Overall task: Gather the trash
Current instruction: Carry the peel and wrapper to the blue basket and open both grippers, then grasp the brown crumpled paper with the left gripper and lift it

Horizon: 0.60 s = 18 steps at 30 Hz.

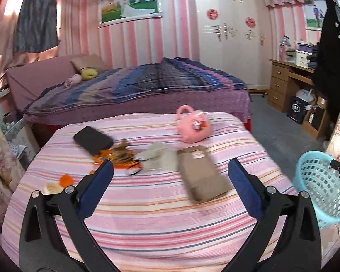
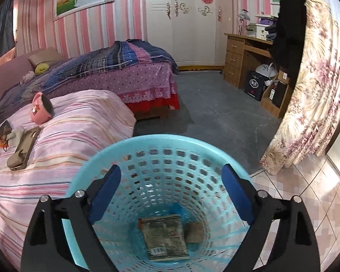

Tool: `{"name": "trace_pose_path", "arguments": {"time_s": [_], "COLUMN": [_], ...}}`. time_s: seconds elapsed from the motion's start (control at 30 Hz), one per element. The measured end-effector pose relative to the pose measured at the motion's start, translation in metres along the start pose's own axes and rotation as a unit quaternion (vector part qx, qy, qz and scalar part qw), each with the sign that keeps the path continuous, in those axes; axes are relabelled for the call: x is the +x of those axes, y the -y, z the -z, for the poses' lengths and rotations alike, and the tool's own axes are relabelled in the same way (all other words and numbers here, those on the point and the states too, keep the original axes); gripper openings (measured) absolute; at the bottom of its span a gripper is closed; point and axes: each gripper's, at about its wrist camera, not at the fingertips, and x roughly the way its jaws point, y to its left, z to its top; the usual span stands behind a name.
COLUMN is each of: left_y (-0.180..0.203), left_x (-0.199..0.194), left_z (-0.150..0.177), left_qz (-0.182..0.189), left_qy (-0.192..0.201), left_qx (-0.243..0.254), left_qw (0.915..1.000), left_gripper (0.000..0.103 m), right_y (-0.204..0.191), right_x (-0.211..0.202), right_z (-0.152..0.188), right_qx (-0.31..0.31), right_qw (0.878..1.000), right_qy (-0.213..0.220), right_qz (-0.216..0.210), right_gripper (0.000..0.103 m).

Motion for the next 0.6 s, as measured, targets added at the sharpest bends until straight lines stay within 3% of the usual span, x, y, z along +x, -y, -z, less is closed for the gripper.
{"name": "trace_pose_path", "arguments": {"time_s": [0.2, 0.6], "left_y": [-0.04, -0.114], "left_x": [-0.001, 0.006], "left_z": [0.018, 0.039], "left_qz": [-0.024, -0.052], "left_qy": [-0.006, -0.029], "left_qx": [-0.02, -0.072], "left_qw": [0.9995, 0.9957], "left_gripper": [0.098, 0.098], "right_y": [-0.045, -0.123], "right_x": [-0.007, -0.018], "right_z": [-0.006, -0.009], "right_qx": [-0.022, -0.061], "right_qw": [1.0, 0.997], "right_qy": [0.019, 0.038], "right_qz": [-0.005, -0.027], "right_gripper": [0.095, 0.095]}}
